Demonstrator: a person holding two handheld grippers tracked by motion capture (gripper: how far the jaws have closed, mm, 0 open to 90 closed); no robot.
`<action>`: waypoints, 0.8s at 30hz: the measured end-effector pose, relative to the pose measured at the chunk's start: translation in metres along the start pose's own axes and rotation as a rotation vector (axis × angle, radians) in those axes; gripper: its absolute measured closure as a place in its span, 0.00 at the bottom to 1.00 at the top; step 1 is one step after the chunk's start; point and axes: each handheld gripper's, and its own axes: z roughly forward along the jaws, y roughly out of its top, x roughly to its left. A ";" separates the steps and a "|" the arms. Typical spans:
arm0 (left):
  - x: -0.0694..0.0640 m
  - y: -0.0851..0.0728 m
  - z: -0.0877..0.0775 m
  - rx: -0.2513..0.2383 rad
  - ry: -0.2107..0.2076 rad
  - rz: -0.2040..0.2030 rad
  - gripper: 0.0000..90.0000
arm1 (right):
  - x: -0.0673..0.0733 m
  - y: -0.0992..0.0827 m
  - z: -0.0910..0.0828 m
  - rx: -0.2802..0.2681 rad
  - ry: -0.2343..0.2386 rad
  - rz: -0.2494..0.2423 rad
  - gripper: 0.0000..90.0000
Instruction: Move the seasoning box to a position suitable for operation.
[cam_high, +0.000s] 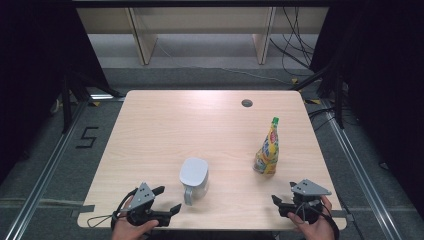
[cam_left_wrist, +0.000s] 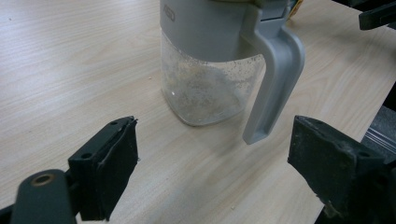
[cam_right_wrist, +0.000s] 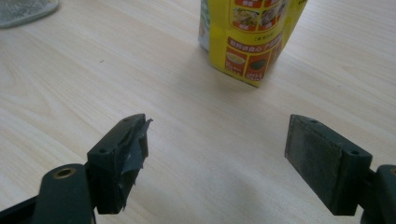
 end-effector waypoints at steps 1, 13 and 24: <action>0.000 0.000 0.000 0.000 0.000 0.000 0.17 | 0.000 0.000 0.000 0.000 0.000 0.000 0.24; -0.012 0.009 0.005 -0.041 -0.025 0.047 0.30 | 0.002 0.001 0.001 -0.010 0.021 -0.014 0.23; -0.029 0.015 0.020 -0.025 -0.011 0.102 0.45 | 0.005 0.002 0.004 -0.014 0.024 -0.053 0.24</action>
